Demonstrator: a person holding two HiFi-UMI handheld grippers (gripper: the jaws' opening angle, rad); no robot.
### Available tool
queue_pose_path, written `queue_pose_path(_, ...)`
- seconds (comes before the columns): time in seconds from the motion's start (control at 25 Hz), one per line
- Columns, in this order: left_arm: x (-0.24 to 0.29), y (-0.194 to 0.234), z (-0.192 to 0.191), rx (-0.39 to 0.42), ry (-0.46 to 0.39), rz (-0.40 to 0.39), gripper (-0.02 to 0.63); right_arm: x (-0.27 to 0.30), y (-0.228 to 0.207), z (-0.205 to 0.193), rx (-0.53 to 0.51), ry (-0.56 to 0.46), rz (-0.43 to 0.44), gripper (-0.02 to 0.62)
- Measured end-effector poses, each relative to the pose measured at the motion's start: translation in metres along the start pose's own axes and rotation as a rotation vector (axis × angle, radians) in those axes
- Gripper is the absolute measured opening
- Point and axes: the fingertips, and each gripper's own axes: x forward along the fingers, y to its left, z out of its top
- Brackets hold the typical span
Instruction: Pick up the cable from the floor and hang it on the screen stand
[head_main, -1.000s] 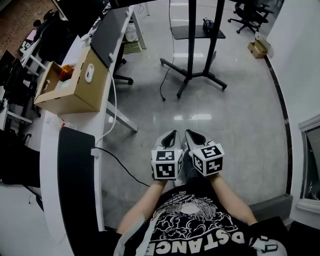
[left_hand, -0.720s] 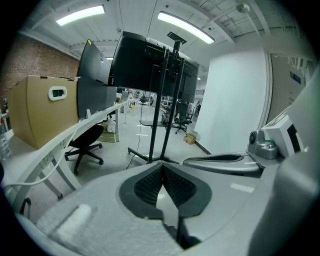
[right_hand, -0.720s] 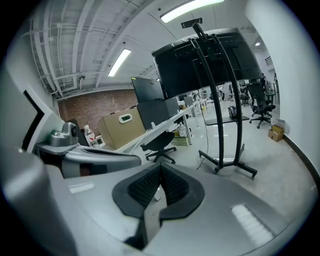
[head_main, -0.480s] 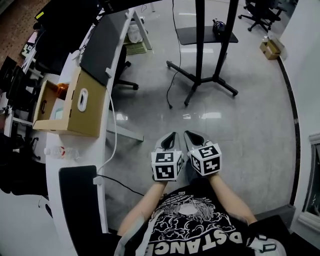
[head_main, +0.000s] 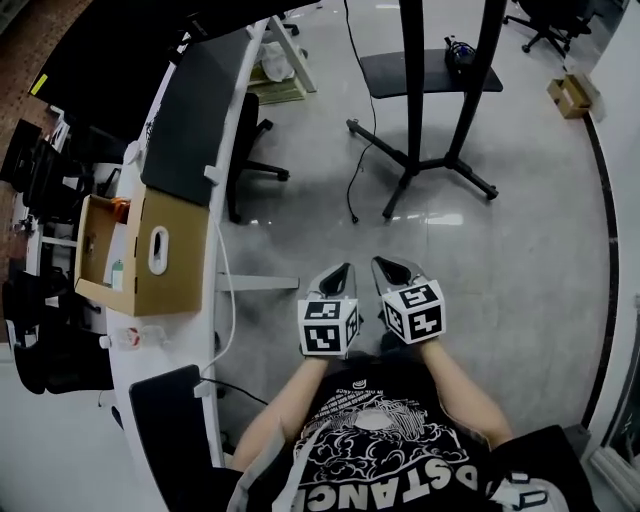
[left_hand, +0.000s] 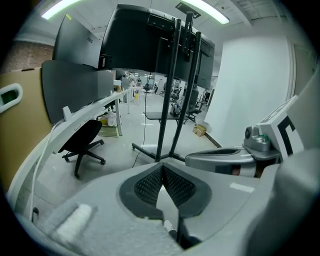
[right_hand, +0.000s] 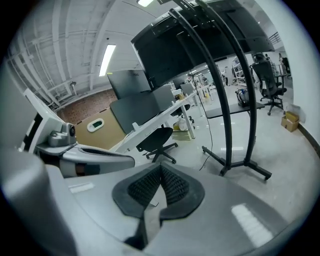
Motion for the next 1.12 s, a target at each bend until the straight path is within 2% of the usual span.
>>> queue_pose_path(0.2,0.019,0.019,0.005,-0.015,0.022,0.017,0.000,0.021,-0.021,-0.002,0.042,0.027,0.004,0.006)
queue_pose_path(0.56,0.077,0.055,0.001,-0.062,0.025,0.009,0.000,0.085,-0.038,-0.022,-0.052,0.134,0.029,0.006)
queue_pose_path(0.84,0.147,0.115,-0.003,-0.131,0.031,-0.008,0.002,0.175,-0.057,-0.028,-0.120,0.207,0.020,0.006)
queue_pose_path(1.12,0.235,0.187,-0.035,-0.190,0.071,-0.010,0.000,0.290,-0.094,-0.063,-0.159,0.311,-0.004,0.008)
